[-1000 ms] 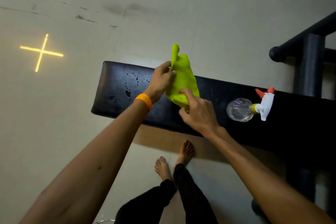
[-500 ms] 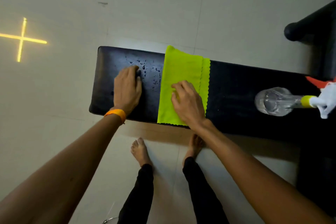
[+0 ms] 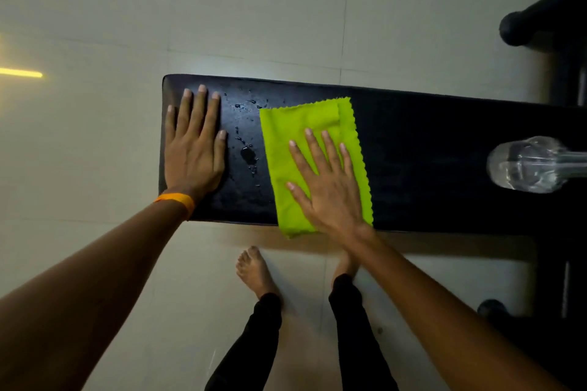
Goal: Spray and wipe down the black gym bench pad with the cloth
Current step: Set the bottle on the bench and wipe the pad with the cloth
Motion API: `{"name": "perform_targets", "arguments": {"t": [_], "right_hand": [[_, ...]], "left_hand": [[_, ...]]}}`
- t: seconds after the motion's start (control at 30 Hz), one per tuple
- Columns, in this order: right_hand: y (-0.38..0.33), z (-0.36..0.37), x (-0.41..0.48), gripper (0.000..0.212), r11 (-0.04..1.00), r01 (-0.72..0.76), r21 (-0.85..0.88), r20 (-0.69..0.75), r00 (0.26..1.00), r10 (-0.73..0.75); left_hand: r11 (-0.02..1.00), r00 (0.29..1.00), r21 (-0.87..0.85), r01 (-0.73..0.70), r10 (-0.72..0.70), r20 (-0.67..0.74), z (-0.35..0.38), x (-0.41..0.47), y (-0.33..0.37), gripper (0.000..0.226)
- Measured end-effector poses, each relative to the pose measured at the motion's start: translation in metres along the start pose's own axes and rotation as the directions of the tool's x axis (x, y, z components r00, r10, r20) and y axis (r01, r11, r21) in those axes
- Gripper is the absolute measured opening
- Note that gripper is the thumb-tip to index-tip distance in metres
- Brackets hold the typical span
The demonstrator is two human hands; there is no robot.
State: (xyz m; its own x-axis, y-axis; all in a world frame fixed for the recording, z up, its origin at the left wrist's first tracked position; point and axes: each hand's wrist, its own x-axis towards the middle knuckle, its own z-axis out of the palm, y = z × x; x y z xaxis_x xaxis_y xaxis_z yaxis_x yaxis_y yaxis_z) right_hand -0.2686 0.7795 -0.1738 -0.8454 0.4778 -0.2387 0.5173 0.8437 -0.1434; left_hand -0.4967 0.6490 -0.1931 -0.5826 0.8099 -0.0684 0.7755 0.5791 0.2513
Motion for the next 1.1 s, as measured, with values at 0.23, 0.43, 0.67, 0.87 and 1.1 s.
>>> {"name": "perform_targets", "arguments": {"t": [0.23,0.43,0.67,0.87,1.1], "right_hand": [[-0.013,-0.006,0.072,0.069,0.886,-0.456,0.083,-0.144,0.874,0.463],[0.003,-0.013,0.077,0.064,1.000,0.013,-0.004,-0.053,0.999,-0.014],[-0.043,-0.010,0.075,0.063,0.990,-0.136,0.031,-0.080,0.987,0.138],[0.049,-0.017,0.066,0.062,0.993,-0.120,-0.011,-0.080,0.990,0.118],[-0.034,0.008,-0.010,0.068,0.978,-0.210,-0.004,-0.031,0.977,0.210]], "left_hand": [[0.999,1.000,0.047,0.003,-0.002,-0.020,0.005,0.000,-0.001,0.063],[0.998,1.000,0.060,0.003,-0.002,-0.030,0.008,0.001,-0.002,0.063],[0.998,0.999,0.057,0.008,-0.005,-0.049,0.008,0.001,-0.001,0.063],[0.999,0.999,0.052,0.007,-0.004,-0.054,0.007,0.001,0.001,0.063],[0.998,0.998,0.061,0.004,-0.001,-0.055,0.006,0.001,-0.001,0.063]]}}
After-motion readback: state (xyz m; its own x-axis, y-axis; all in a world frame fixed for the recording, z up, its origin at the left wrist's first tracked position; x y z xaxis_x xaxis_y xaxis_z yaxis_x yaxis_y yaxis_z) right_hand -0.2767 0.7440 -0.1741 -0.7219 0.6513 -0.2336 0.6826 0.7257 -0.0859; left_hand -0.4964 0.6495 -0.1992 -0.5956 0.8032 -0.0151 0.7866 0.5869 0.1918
